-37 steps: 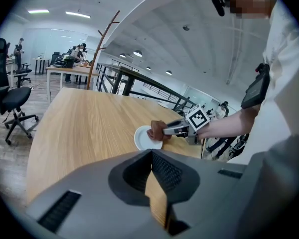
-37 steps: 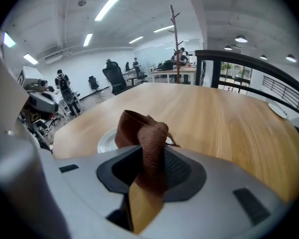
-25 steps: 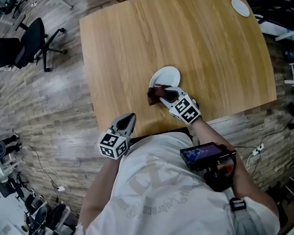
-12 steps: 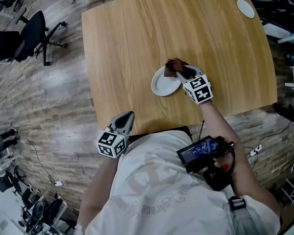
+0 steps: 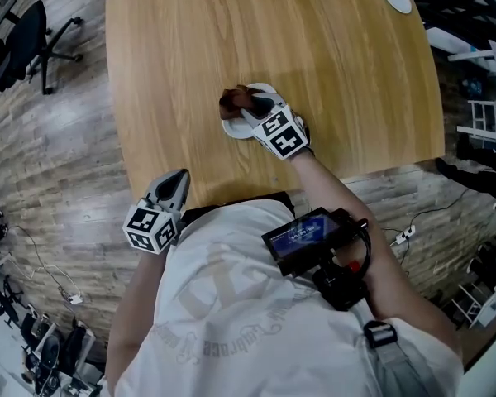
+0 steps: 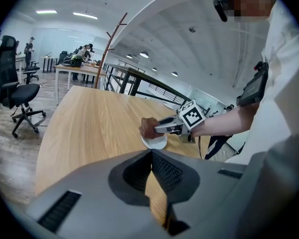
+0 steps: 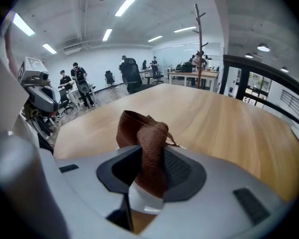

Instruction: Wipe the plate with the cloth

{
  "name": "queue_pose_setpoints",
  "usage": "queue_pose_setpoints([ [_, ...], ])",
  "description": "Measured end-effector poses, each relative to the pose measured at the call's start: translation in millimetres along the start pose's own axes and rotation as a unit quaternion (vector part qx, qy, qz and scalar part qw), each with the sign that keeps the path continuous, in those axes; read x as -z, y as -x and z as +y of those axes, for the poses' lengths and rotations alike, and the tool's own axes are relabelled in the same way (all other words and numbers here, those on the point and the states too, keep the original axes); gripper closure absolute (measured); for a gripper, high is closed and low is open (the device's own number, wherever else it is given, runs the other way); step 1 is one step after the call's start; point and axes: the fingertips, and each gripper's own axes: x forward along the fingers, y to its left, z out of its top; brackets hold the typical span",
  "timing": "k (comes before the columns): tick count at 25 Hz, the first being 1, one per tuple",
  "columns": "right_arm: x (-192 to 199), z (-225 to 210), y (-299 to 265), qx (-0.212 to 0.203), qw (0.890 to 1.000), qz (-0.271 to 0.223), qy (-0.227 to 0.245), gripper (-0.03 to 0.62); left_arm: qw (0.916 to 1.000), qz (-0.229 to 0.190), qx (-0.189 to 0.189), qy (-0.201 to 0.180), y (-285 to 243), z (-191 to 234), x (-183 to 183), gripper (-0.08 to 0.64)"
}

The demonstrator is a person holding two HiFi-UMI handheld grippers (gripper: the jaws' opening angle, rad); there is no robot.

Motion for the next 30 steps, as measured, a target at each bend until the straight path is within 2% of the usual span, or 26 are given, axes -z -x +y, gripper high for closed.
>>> queue_pose_setpoints([
  [6,-1,63,-3,-0.093,0.995,-0.005,0.039,0.463,1.0000,-0.001,0.002,0.001,1,1,3,0.548],
  [11,17,72,13,-0.112,0.992,0.011,0.053,0.463,1.0000,0.000,0.007,0.004,-2,-3,5,0.548],
  [15,32,45,29,-0.084,0.995,0.017,0.055,0.463,0.9999,0.001,0.011,0.002,-8,-9,3,0.548],
  [20,44,-17,45,0.005,0.999,0.020,0.029,0.463,1.0000,0.002,0.008,0.004,-10,-17,5,0.548],
  [24,29,-54,42,0.059,0.998,0.017,0.010,0.463,0.9999,0.001,-0.004,0.010,-4,-14,5,0.548],
  [26,16,-57,31,0.057,0.998,0.008,0.011,0.463,0.9998,0.001,-0.013,0.013,-2,-11,6,0.548],
  [30,-2,-29,11,0.012,0.999,-0.007,0.035,0.463,0.9996,0.003,-0.020,0.018,-2,-14,11,0.548],
])
